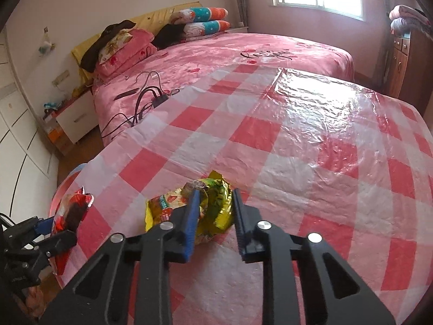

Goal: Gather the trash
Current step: 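Grasp the yellow snack bag with the right gripper while the left holds the red bag, then carry the red and yellow bags to the orange bucket and release both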

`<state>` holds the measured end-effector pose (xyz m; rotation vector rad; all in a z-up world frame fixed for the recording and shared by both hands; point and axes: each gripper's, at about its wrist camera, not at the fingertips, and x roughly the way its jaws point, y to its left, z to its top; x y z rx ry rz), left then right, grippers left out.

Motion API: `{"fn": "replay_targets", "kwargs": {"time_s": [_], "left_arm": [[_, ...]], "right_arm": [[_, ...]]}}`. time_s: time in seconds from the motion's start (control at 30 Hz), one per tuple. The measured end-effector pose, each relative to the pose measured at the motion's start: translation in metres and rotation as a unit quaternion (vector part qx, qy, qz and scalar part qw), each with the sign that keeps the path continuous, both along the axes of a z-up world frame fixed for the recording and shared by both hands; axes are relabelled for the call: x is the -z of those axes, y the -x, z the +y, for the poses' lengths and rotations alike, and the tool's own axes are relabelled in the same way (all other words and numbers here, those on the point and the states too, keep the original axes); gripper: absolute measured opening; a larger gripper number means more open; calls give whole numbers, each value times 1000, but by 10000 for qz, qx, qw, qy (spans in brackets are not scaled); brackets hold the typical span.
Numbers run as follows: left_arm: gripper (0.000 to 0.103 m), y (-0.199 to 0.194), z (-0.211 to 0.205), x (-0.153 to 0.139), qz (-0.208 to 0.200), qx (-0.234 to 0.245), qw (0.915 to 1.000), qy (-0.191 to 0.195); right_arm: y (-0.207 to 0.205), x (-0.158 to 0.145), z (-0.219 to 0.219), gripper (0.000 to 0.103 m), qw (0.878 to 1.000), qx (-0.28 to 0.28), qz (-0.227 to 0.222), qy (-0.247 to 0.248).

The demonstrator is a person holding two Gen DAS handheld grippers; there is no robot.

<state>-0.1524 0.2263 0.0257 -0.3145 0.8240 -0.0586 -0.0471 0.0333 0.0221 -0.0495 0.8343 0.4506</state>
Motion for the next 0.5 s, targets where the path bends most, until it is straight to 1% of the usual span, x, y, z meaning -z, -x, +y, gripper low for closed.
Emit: {"fn": "replay_targets", "kwargs": {"time_s": [0.07,0.1,0.2,0.23,0.43,0.5], "left_arm": [[60,1,4,0,-19,-26,10000,15],[60,2,5,0,-24,-36,10000,14],[60,4,9,-1,-34,-100,9999,-39],[60,4,11,-1,-41,-117,9999,-48],[60,7,22,-5,-105,-245,9996,-67],[60,9,25,-6,-142,-290,9995,-64]], "right_arm": [[1,-2,0,20,10000,4,-14,6],[2,-4,1,16,10000,16,-50,37],[5,-8,2,13,9999,27,-113,74],[5,-9,2,10,9998,33,-149,107],[10,-19,7,10,9992,16,-319,231],[11,-22,7,10,9992,26,-339,193]]}}
